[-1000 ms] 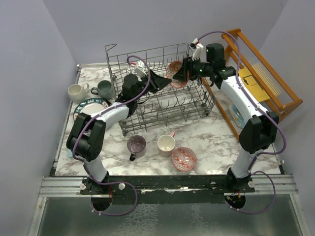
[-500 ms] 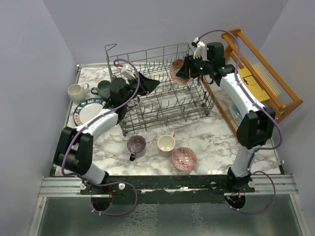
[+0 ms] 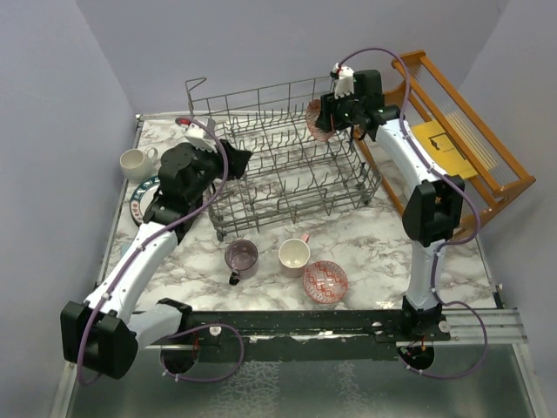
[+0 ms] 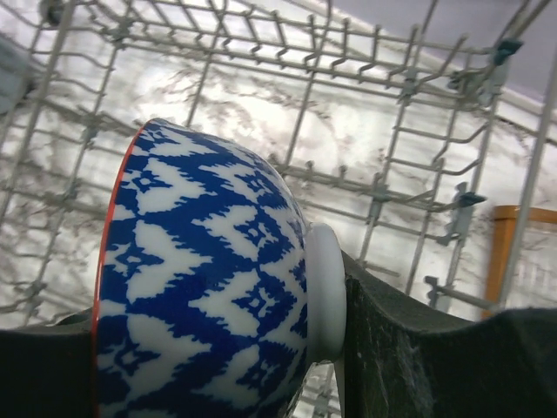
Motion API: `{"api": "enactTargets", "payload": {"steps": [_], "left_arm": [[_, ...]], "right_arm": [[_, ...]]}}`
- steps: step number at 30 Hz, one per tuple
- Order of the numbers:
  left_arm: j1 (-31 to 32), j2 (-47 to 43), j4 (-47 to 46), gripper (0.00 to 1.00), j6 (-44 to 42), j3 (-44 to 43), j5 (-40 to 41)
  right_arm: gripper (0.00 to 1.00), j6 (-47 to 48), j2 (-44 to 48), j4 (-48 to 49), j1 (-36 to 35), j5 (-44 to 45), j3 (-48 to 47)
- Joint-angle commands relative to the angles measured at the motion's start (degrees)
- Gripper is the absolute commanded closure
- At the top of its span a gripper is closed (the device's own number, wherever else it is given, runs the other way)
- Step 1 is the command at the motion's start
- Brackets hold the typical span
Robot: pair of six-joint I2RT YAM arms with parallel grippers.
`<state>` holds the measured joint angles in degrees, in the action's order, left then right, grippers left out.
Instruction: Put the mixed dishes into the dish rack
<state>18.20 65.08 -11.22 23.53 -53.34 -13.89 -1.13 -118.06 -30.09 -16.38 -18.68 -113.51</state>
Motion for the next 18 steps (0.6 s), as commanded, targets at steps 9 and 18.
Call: {"api": "enactTargets", "payload": {"steps": [9,18], "left_arm": [[-0.3,-9.4,1.8,0.48,-0.2,10.4,3.2],[-0.3,-9.3,-0.7,0.49,3.0,12.3,1.6]], "right_arm": [[0.72,9.3,-5.5,1.4,0.1,15.8,-8.0],[0.72,14.3,-7.6,2.5,0.0,21.3,-8.3]]}}
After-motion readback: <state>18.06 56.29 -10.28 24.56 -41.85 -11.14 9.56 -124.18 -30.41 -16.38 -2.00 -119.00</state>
